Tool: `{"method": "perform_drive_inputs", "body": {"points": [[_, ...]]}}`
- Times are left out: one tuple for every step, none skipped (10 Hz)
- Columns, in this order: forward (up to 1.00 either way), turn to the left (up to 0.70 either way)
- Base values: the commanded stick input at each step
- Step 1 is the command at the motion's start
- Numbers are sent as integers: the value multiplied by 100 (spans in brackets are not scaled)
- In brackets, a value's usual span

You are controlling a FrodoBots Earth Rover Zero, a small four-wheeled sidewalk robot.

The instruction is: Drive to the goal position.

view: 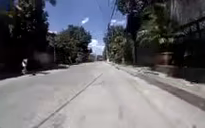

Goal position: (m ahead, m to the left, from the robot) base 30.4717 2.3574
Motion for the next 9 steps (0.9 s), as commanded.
{"method": "perform_drive_inputs", "body": {"points": [[100,0],[100,0],[100,0],[100,0],[100,0],[100,0],[100,0],[100,0],[100,0]]}}
